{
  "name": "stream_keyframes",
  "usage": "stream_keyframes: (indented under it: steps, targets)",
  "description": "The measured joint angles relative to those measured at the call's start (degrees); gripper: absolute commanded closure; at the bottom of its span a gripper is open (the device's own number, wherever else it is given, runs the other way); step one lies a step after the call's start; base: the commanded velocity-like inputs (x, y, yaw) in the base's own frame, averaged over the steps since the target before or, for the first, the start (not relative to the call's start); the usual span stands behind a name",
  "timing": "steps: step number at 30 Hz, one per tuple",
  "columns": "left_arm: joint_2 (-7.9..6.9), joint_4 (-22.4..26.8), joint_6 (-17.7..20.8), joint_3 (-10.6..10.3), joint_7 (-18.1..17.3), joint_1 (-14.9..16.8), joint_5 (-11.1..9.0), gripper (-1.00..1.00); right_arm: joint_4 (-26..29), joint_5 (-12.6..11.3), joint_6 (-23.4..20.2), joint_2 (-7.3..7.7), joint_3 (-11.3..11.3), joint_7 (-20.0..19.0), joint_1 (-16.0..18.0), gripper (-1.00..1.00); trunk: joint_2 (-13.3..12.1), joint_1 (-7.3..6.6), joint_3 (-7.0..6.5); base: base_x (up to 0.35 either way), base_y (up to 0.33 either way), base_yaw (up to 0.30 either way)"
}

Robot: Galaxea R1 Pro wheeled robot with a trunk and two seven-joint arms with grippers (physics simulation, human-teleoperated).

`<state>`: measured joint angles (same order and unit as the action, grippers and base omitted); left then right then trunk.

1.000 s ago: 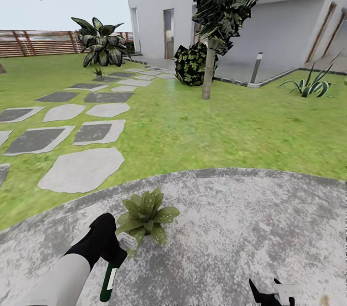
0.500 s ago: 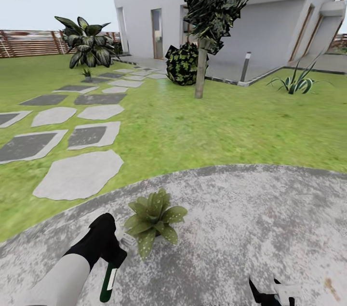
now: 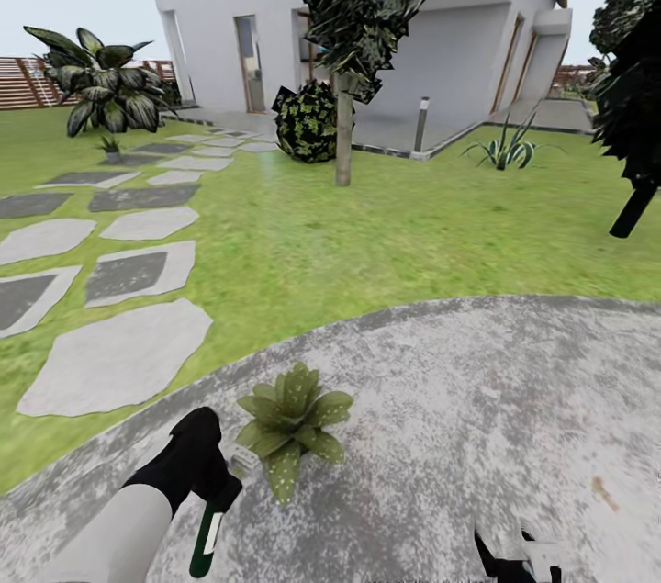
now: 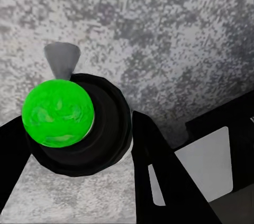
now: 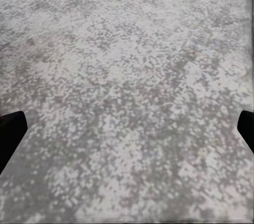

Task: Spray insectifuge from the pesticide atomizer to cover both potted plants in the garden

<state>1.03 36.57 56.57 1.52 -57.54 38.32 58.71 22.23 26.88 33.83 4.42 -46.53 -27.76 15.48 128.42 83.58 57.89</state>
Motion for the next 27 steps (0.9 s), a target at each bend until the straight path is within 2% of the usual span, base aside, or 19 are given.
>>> stream_keyframes:
  steps: [16,27]
  targets:
    - [0.0,-0.45,-0.19,0.04,0.09,0.0,-0.01,1.0,0.05,-0.05,0.0,0.0,0.0,0.0,0.0,-1.0,0.0,0.0,0.0,0.0,0.268,-0.292]
    - [-0.07,-0.6,-0.22,0.06,0.09,-0.16,-0.03,1.0,0.11,0.01,-0.01,-0.01,0.0,-0.01,0.01,-1.0,0.0,0.0,0.0,0.0,0.017,-0.019]
